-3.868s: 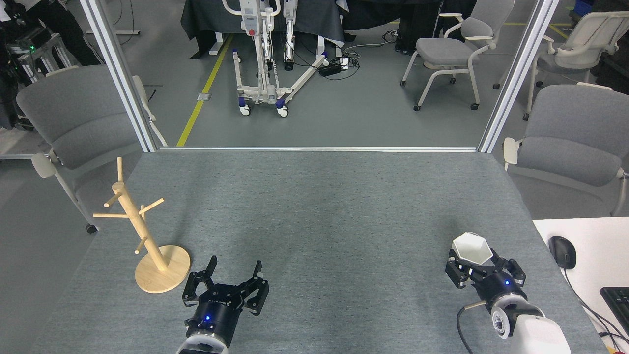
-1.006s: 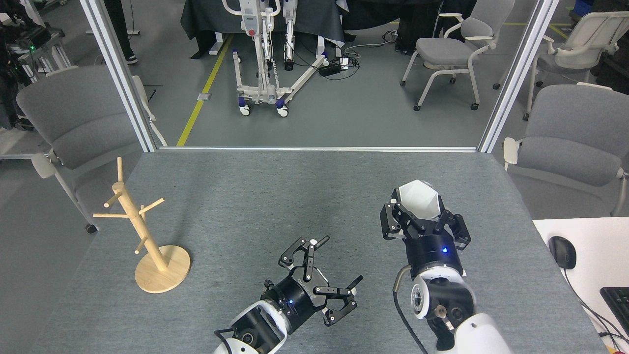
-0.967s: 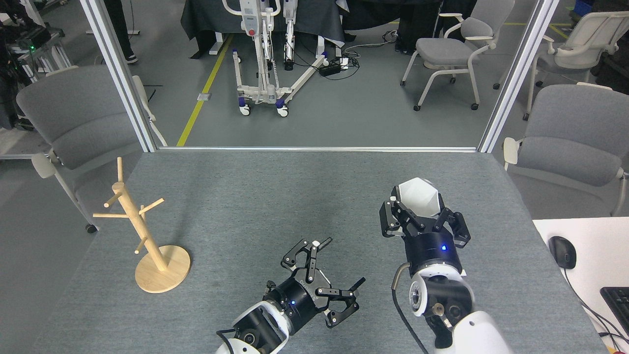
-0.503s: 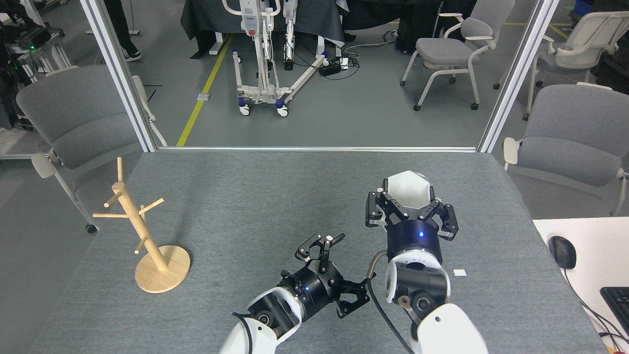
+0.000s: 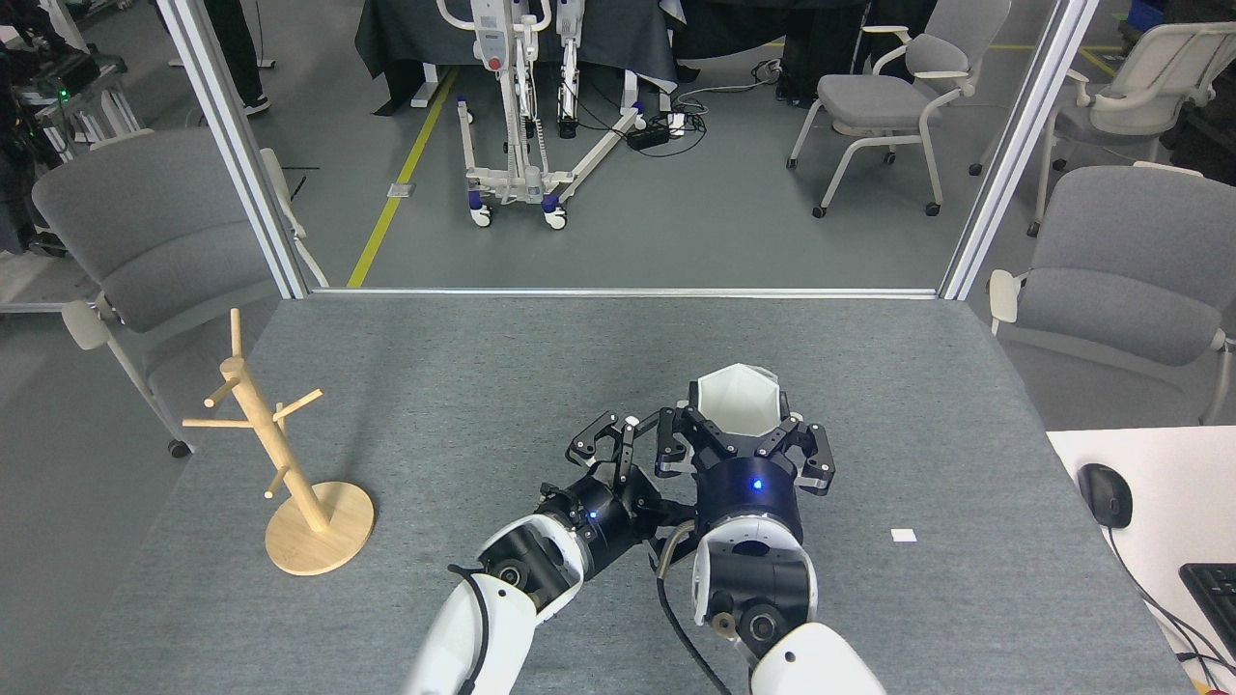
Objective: Hang cup on storage rack
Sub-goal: 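Grasp the cup with the left gripper and open the right gripper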
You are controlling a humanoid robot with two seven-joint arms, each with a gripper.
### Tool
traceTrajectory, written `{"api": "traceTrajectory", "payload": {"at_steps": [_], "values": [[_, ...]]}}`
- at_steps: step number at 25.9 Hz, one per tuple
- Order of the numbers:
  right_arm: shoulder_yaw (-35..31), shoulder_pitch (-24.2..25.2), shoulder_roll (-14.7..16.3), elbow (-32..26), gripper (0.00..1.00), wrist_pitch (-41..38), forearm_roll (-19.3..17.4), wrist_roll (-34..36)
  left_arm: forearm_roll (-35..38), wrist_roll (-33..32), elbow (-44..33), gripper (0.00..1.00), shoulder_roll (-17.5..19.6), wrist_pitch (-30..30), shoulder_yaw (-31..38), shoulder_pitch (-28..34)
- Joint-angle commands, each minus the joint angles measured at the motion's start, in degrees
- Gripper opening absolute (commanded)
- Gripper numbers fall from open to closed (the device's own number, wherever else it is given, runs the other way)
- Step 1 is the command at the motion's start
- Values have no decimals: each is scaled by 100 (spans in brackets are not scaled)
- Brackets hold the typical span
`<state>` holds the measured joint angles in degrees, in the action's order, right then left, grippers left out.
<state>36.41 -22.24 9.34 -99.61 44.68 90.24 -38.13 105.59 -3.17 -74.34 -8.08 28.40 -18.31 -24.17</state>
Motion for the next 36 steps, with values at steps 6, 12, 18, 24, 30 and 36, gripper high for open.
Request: {"api": "traceTrajectory", "payload": {"at_steps": [6, 12, 18, 24, 30, 36], "values": [[104, -44, -240, 82, 0, 6, 11, -19, -4, -104, 24, 99, -9, 140, -49, -88], [147, -62, -310, 126, 0, 6, 11, -19, -144, -122, -72, 99, -9, 429, -58, -132], [209, -62, -337, 197, 0, 15, 20, -11, -250, -122, -107, 99, 0, 544, -32, -123], [297, -35, -424, 267, 0, 32, 20, -11, -250, -131, -116, 89, -9, 474, -49, -132], [569, -18, -547, 302, 0, 235, 64, -2, -250, -324, -99, 62, -9, 456, -58, -159], [657, 0, -706, 311, 0, 270, 152, -2, -259, -491, -107, 0, 0, 553, -49, -141]]}}
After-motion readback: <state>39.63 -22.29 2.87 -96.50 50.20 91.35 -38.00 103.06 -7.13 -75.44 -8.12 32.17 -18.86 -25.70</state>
